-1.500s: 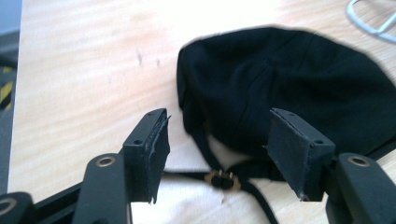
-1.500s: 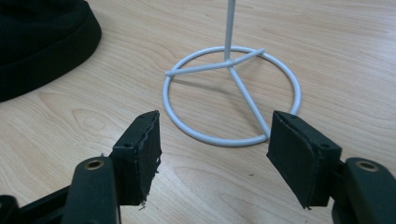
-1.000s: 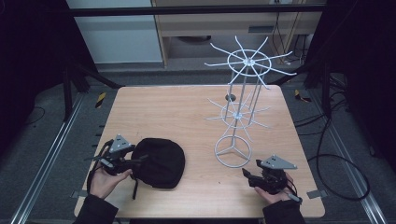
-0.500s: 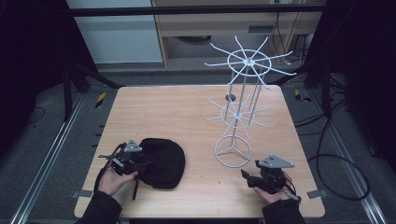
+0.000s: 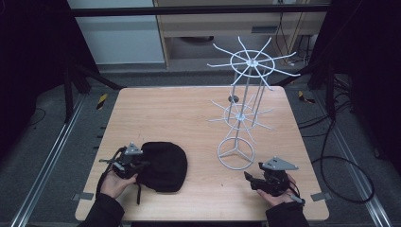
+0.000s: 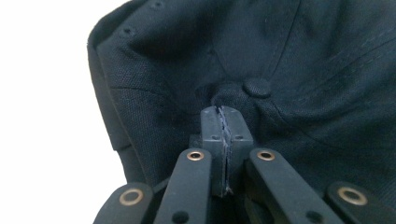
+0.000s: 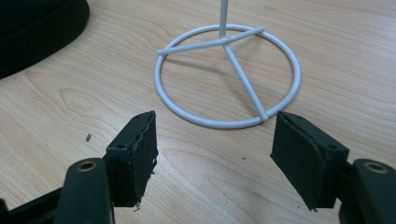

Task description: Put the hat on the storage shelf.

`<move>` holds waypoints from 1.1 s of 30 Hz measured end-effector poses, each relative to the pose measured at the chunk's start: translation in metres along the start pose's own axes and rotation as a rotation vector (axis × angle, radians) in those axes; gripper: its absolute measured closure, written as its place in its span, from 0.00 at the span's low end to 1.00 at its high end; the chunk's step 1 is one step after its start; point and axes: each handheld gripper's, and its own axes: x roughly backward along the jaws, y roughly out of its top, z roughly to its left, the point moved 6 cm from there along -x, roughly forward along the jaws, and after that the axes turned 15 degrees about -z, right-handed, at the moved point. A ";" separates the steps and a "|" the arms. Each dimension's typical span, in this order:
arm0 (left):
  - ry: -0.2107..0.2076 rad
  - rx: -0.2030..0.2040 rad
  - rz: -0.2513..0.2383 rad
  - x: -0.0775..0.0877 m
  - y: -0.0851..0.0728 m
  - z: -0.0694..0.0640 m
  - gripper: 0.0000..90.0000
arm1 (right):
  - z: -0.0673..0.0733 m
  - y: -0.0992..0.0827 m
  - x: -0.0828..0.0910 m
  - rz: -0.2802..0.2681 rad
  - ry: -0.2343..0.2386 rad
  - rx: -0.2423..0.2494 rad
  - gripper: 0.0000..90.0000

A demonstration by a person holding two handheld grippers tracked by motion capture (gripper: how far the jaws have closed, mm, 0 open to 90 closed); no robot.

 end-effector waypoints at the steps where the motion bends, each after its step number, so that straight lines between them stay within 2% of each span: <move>1: 0.007 0.002 -0.031 0.005 0.003 0.001 0.99 | 0.000 0.000 0.000 0.000 0.000 0.000 0.35; 2: 0.007 0.006 -0.051 0.007 0.006 0.001 0.99 | 0.000 0.000 0.000 0.000 0.000 -0.001 0.35; 5: 0.002 0.004 -0.065 0.012 0.010 0.000 0.97 | 0.001 0.000 0.000 0.000 0.000 -0.005 0.35; 6: -0.009 0.005 -0.049 0.012 0.009 -0.002 0.93 | 0.000 0.000 0.000 0.000 0.000 0.000 0.35; 7: -0.005 -0.004 -0.047 0.011 0.008 -0.003 0.82 | 0.000 0.000 0.000 0.000 -0.001 0.003 0.35; 8: -0.005 -0.004 -0.047 0.011 0.008 -0.003 0.77 | 0.000 0.000 0.000 0.000 -0.001 0.003 0.35; 9: -0.018 -0.029 -0.051 0.010 0.009 -0.008 0.71 | 0.001 0.000 0.000 0.002 0.001 -0.004 0.35; 11: -0.029 -0.050 -0.065 0.009 0.013 -0.014 0.59 | 0.001 0.001 0.000 -0.002 0.001 -0.004 0.35; 12: -0.029 -0.050 -0.065 0.009 0.013 -0.014 0.55 | 0.000 0.001 0.000 -0.004 0.001 0.000 0.35; 13: -0.042 -0.077 -0.079 0.008 0.017 -0.020 0.49 | 0.000 0.001 0.000 -0.004 0.000 -0.001 0.35; 14: -0.058 -0.087 -0.082 0.006 0.018 -0.024 0.45 | 0.000 0.000 0.000 -0.004 0.001 0.000 0.34; 15: -0.079 -0.090 -0.084 0.004 0.019 -0.027 0.43 | 0.000 0.000 0.000 -0.002 0.001 0.000 0.34; 16: -0.079 -0.090 -0.084 0.004 0.019 -0.027 0.40 | 0.000 0.000 0.000 0.000 0.002 0.000 0.34; 17: -0.097 -0.106 -0.066 -0.001 0.019 -0.031 0.36 | 0.000 0.000 0.000 0.000 0.003 0.004 0.34; 20: -0.106 -0.117 -0.015 -0.009 0.014 -0.032 0.32 | 0.001 0.000 -0.001 0.005 0.007 -0.001 0.33; 22: -0.109 -0.118 0.003 -0.012 0.011 -0.031 0.32 | 0.001 0.000 -0.001 0.005 0.007 -0.001 0.33; 26: -0.102 -0.118 0.097 -0.029 -0.004 -0.030 0.41 | 0.001 -0.001 -0.001 0.011 0.009 0.002 0.33; 31: -0.096 -0.093 0.078 -0.030 -0.002 -0.027 0.53 | 0.001 0.000 -0.001 0.007 0.010 0.001 0.33; 32: -0.097 -0.087 0.075 -0.030 -0.001 -0.027 0.53 | 0.001 0.000 -0.001 0.007 0.010 0.001 0.33; 33: -0.092 -0.070 0.068 -0.030 -0.001 -0.025 0.61 | 0.001 -0.001 -0.001 0.011 0.009 0.004 0.33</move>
